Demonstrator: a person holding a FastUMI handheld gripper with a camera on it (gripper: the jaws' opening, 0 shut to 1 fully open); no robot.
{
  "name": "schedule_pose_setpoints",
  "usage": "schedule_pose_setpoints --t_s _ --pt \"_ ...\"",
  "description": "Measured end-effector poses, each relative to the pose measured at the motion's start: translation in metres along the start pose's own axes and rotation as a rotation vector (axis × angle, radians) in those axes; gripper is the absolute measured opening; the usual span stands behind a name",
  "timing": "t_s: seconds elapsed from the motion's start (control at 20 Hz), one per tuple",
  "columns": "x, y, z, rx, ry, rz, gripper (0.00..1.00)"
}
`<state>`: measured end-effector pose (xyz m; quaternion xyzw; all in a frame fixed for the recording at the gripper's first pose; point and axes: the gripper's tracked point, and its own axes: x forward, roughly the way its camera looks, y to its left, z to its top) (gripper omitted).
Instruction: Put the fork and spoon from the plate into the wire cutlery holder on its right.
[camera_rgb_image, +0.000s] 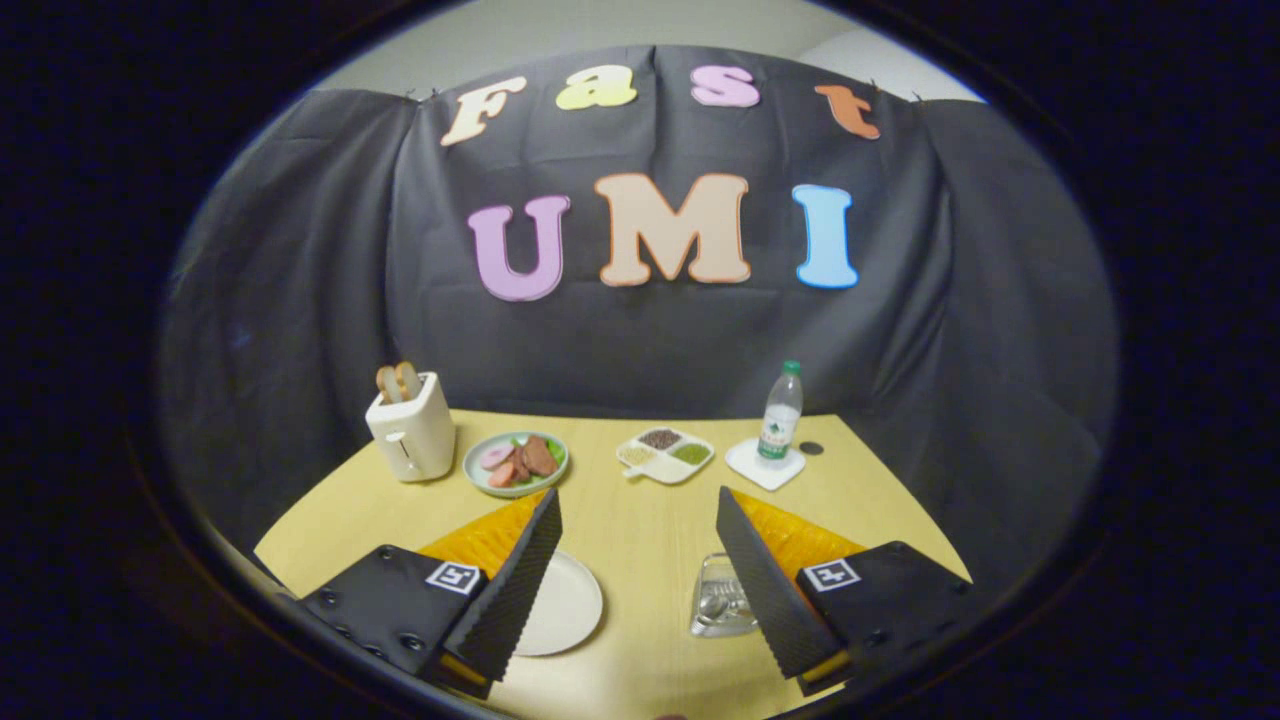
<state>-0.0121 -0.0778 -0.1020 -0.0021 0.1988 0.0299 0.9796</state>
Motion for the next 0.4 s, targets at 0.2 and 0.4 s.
schedule_pose_setpoints --t_s 0.2,0.4 --pt "-0.016 0.009 0.035 -0.011 -0.164 -0.017 1.00" --pt "-0.021 0.017 0.038 -0.052 -0.184 -0.016 1.00"
